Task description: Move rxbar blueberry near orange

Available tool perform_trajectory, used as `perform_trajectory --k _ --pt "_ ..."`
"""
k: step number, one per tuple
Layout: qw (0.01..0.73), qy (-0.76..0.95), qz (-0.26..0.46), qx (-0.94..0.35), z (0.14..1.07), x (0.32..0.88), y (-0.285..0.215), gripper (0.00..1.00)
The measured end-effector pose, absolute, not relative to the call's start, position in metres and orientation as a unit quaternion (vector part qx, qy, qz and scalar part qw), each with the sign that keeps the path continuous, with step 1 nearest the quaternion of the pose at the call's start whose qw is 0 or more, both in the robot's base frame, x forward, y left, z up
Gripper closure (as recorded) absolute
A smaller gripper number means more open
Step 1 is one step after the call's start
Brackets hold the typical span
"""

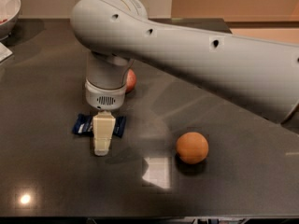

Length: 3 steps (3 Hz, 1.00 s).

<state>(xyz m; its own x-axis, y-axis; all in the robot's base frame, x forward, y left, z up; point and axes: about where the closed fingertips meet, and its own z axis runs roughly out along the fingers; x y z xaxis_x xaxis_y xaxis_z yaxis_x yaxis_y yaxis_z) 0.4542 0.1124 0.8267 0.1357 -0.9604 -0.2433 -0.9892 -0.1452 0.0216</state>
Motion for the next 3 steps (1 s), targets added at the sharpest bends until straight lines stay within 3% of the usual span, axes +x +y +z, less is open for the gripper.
perform_trajectory --k 3 --pt "0.065 0.650 0.094 -0.751 0.836 0.461 0.098 0.88"
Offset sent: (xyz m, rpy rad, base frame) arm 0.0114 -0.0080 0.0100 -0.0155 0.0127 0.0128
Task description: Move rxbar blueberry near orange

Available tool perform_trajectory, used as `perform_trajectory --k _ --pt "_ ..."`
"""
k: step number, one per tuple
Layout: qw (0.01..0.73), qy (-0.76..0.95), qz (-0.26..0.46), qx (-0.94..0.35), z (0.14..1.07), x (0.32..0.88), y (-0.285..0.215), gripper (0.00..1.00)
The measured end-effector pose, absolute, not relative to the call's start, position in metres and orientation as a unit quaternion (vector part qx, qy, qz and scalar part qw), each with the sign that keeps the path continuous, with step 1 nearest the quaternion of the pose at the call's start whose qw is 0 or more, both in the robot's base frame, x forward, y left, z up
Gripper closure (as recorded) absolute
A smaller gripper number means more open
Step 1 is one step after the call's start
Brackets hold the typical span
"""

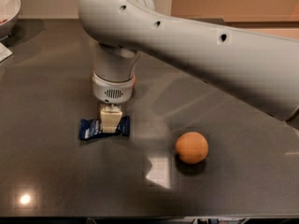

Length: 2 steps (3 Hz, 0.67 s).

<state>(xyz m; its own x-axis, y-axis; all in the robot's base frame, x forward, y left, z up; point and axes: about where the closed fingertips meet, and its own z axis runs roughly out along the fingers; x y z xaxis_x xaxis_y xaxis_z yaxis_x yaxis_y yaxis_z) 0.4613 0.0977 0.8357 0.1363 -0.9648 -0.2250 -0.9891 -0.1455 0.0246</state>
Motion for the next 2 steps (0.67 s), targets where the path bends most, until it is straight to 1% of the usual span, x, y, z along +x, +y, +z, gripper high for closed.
perform_trajectory --k 1,2 --pt "0.063 0.662 0.087 -0.742 0.838 0.462 0.075 1.00" --pt "0.053 0.676 0.072 -0.732 0.841 0.465 0.038 1.00"
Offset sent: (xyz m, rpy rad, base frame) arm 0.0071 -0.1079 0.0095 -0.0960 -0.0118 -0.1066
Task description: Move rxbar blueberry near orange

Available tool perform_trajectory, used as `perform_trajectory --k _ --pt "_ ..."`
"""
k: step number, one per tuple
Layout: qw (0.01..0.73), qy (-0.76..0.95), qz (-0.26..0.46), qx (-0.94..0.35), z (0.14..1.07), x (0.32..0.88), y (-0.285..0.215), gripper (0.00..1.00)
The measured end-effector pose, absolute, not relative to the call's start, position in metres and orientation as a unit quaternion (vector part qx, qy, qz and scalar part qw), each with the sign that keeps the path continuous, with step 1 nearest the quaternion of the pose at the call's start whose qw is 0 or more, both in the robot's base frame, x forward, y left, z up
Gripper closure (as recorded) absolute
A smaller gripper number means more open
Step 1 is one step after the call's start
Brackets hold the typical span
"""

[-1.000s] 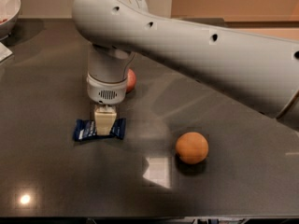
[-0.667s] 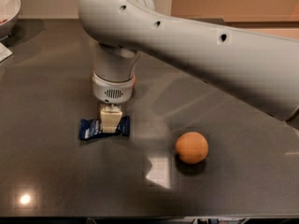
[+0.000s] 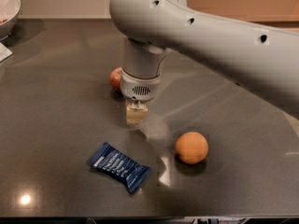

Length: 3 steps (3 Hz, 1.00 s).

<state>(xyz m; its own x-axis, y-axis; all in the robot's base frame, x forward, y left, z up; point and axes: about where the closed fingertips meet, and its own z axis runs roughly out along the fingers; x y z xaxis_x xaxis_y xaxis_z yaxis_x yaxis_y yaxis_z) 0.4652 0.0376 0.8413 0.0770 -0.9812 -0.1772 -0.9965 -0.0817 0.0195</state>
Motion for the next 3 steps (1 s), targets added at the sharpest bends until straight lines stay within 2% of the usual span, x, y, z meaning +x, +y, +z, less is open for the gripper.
perform_trajectory --k 1,2,3 --pt "0.040 0.691 0.059 -0.719 0.8426 0.4689 0.0009 1.00" --pt "0.041 0.691 0.059 -0.719 0.8420 0.4691 0.0015 0.82" --pt "0.043 0.690 0.059 -0.720 0.8416 0.4694 0.0025 0.59"
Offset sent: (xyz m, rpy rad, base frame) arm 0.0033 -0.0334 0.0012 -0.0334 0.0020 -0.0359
